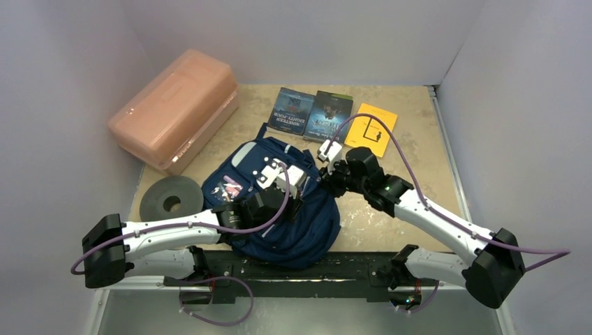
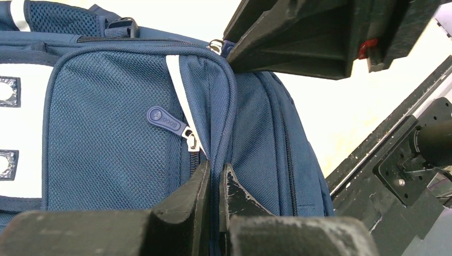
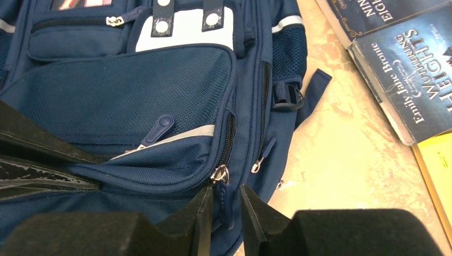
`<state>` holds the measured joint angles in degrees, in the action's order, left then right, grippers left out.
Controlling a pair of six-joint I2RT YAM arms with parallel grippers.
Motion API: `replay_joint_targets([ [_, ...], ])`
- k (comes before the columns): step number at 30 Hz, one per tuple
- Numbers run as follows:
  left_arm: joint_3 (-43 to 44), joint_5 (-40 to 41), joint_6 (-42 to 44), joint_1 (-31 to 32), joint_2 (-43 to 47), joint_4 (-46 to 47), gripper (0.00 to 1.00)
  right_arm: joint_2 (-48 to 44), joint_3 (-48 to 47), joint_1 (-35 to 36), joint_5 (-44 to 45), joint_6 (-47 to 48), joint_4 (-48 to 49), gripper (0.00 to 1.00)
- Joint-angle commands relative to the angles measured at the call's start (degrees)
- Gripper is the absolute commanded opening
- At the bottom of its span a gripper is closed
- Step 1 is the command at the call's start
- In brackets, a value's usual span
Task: Pack the student bag
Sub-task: Zip the student bag at the center of the board.
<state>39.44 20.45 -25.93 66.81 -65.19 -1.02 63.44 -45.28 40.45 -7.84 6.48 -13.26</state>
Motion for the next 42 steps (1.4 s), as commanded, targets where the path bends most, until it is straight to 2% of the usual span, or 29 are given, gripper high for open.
replay_joint_targets([
  [1, 0.37, -2.24, 0.83, 0.17, 4.13, 7.76, 0.0, 1.24, -0.67, -0.05, -4.34, 4.3, 3.07, 0.24],
  [5, -2.0, -4.38, 4.23, 0.17, 6.64, 11.1, 0.0, 2.22, -0.57, -0.16, -2.31, 4.14, 1.16, 0.01],
  [6, -2.79, -5.31, 5.63, 0.17, 7.31, 12.31, 0.0, 2.68, -0.55, -0.12, -0.27, 3.87, 0.76, 0.0],
  [9, -3.9, -9.43, 10.31, 0.17, 9.2, 14.03, 0.0, 4.44, -0.2, -0.16, 7.0, 0.47, 1.94, 0.0],
  [14, -3.45, -17.75, 16.29, 0.22, 11.93, 13.09, 0.0, 10.24, -2.94, -0.21, 5.96, 2.58, 6.61, 0.0],
  [17, -3.08, -18.6, 18.24, 0.25, 13.97, 12.49, 0.0, 16.14, -7.23, -0.58, 9.53, 5.25, 1.29, 0.0],
  [20, -3.39, -19.52, 19.27, 0.25, 15.76, 13.3, 0.0, 18.56, -8.59, -3.14, 10.41, 6.98, 1.19, 0.0],
  [26, -3.05, -24.03, 18.04, 0.25, 11.4, 19.6, 0.0, 25.17, -14.7, -3.65, 5.4, 13.46, 7.31, 0.0],
  [28, -1.7, -25.34, 17.06, 0.25, 8.8, 22.26, 0.0, 26.55, -16.46, -3.62, 7.21, 12.41, 6.76, 0.0],
  [33, -0.68, -28.18, 15.13, 0.67, 4.85, 26.32, 0.0, 18.21, -9.73, -5.97, 16.79, 7.05, 9.7, 0.0],
  [36, 0.02, -30.83, 15.5, 1.16, 3.69, 23.1, 0.0, 9.94, -6.76, -6.53, 22.26, 6.29, 9.55, 0.0],
  [39, -2.11, -30.72, 14.41, 1.53, 4.09, 21.76, 0.0, 2.23, -4.57, -6.57, 22.19, 6.45, 10.54, 0.0],
  [42, -5.29, -30.04, 13.1, 1.97, 2.79, 22.25, 0.0, -1.1, -3.64, -6.54, 20.11, 7.73, 12.22, 0.0],
])
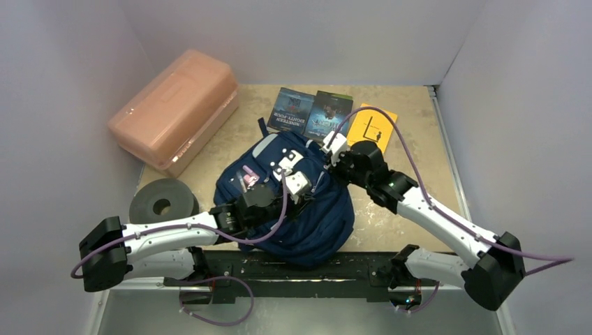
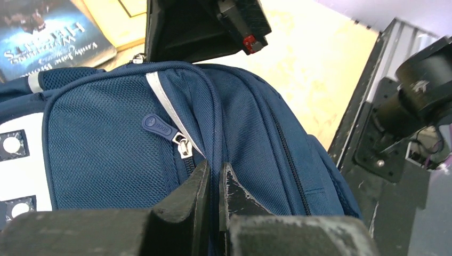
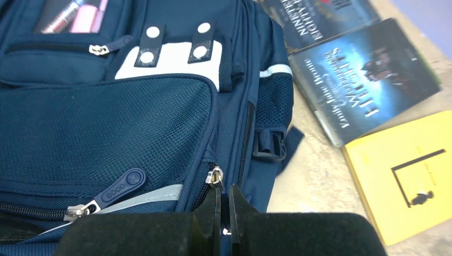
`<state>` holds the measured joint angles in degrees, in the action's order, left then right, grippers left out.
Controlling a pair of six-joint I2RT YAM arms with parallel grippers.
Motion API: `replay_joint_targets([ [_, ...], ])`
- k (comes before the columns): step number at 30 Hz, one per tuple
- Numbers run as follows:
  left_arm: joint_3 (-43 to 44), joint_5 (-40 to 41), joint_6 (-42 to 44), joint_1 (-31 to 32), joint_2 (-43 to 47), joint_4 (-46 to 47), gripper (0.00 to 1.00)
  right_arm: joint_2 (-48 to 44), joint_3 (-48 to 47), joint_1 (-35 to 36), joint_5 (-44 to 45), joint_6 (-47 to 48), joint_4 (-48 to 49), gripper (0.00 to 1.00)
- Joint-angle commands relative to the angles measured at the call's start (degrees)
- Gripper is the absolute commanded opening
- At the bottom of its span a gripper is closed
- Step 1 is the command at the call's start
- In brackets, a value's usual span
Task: Pack the student bag
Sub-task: Zip the student bag at the center of the board.
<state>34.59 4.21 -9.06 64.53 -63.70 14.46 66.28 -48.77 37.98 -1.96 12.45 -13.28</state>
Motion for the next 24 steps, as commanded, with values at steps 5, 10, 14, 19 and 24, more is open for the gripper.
replay_joint_targets([
  [5, -3.0, -12.46, -3.9, 6.48, -2.56, 7.62, 0.0, -2.12, 1.61, -4.13, 13.8, 1.73, 13.08, 0.0],
  [10, -5.77, -10.69, -6.53, 8.48, -7.54, 11.7, 0.0, 2.74, 1.38, -4.09, 16.81, 1.06, 8.42, 0.0],
  [14, -6.07, -8.79, -8.18, 11.26, -13.54, 13.11, 0.0, 4.68, 1.66, -3.94, 16.84, 0.45, 5.92, 0.01],
  [19, -8.17, -9.3, -10.44, 12.62, -19.97, 19.6, 0.0, 9.54, 1.23, -3.8, 15.64, 0.05, 6.48, 0.03],
  [24, -8.8, -9.69, -10.23, 13.07, -23.42, 21.75, 0.0, 15.09, -0.95, -3.8, 15.63, -0.07, 8.29, 0.03],
])
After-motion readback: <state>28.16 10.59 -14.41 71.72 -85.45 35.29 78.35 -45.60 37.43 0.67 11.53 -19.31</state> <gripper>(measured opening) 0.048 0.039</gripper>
